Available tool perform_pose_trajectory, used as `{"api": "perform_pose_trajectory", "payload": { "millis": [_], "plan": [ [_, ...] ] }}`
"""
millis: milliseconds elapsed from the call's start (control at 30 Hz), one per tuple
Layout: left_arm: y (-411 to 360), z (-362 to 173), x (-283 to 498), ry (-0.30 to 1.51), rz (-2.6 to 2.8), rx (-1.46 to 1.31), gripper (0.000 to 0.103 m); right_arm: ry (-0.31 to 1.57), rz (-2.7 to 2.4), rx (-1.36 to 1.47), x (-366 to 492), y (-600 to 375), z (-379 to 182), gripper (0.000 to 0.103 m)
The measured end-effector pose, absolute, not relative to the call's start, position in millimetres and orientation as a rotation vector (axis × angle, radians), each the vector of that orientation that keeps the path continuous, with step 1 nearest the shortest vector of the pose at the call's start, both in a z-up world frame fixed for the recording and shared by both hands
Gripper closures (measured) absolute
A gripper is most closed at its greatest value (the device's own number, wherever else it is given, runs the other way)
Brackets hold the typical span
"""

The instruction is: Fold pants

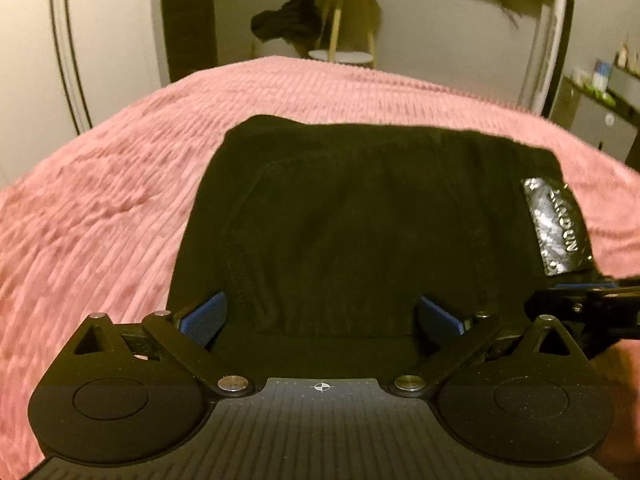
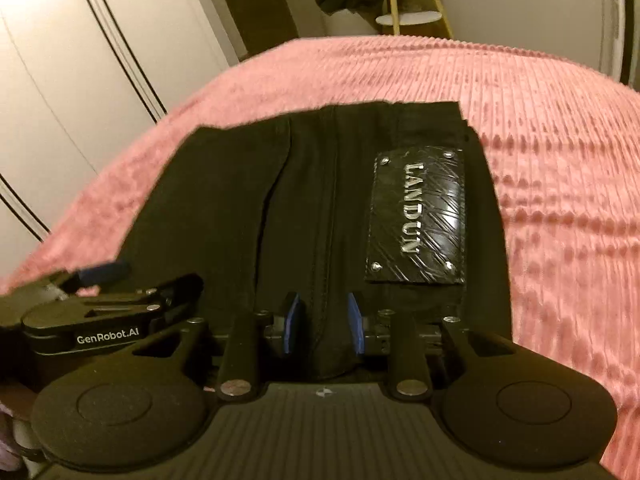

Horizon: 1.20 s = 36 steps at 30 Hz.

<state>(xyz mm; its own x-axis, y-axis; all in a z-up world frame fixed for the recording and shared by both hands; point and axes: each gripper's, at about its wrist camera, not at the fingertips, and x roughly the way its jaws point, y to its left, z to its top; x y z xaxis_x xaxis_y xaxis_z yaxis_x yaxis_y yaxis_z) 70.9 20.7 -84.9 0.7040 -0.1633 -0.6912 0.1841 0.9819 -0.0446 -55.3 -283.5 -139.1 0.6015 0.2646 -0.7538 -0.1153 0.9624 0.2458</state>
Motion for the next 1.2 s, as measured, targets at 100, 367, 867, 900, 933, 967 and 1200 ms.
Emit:
{"api": "perform_pose_trajectory", "payload": {
  "millis": [100,367,867,900,933,967,1200],
  "plan": [
    [29.1,-79.0,59.2,0.763,-0.222,-0.048,0.000,0.866,0.244,0.278,-73.3,-300.9,-129.6,0.076],
    [26.6,-82.9,58.8,0.768,-0.233,-0.061,0.000,0.841,0.213,0.604,-88.6,-354.1,-130.0,0.052],
    [24.0,-84.4,56.7,0.765,-0.223,-0.061,0.000,0.885,0.076,0.766,-86.3,-383.4,-144.5,0.043],
    [23.7,-84.8,57.0,0.765,-0.223,-0.059,0.000,0.907,0.080,0.775,-82.5,-383.0,-149.3,0.043],
    [23.5,-85.0,57.3,0.766,-0.223,-0.060,0.000,0.911,0.089,0.783,-79.6,-382.6,-152.0,0.043],
    [23.6,-85.0,57.5,0.766,-0.222,-0.062,0.000,0.913,0.095,0.794,-77.1,-382.1,-154.7,0.039],
    [27.3,-84.1,57.9,0.765,-0.225,-0.089,0.000,0.927,0.126,0.809,-63.3,-377.0,-167.4,0.031]
  ]
}}
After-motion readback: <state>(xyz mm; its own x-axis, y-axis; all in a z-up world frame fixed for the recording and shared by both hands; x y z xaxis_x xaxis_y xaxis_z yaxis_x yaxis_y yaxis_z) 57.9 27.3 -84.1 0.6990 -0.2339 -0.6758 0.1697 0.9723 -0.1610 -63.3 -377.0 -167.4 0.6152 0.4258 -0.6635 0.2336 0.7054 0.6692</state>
